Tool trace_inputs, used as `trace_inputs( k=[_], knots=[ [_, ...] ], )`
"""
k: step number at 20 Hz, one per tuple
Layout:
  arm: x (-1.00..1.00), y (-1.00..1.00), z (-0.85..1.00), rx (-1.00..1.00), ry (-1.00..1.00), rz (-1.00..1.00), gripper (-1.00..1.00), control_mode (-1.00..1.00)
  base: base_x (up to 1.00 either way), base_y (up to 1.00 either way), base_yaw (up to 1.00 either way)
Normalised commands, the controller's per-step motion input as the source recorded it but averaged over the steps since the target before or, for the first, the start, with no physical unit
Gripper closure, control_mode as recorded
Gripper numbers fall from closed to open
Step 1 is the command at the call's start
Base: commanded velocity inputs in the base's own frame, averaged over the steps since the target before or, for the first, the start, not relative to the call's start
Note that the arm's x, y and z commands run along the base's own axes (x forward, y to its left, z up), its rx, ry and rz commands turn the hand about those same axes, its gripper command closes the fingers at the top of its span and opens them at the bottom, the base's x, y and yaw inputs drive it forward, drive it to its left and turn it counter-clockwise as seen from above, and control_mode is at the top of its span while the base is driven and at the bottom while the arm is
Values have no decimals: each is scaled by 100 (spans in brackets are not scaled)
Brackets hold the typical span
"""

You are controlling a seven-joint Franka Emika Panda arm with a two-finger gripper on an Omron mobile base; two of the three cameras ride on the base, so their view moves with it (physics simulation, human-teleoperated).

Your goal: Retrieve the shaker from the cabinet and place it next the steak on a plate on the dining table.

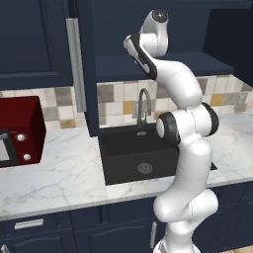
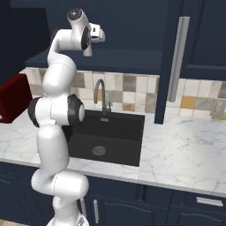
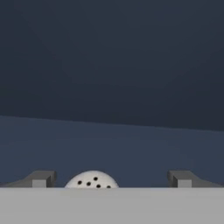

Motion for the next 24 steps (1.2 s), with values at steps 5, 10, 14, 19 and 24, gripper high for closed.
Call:
trace_inputs(
  k=[5, 10, 14, 19, 24],
  knots=[
    [19, 6, -10, -3, 8, 0, 100, -100, 0, 0, 0],
    [0, 2, -17, -5, 4, 0, 100, -100, 0, 0, 0],
    [0, 0, -17, -5, 2, 0, 100, -100, 0, 0, 0],
    [-61, -15, -3, -1, -1, 0, 100, -100, 0, 0, 0],
    [-100, -38, 0, 0, -5, 0, 100, -100, 0, 0, 0]
  ],
)
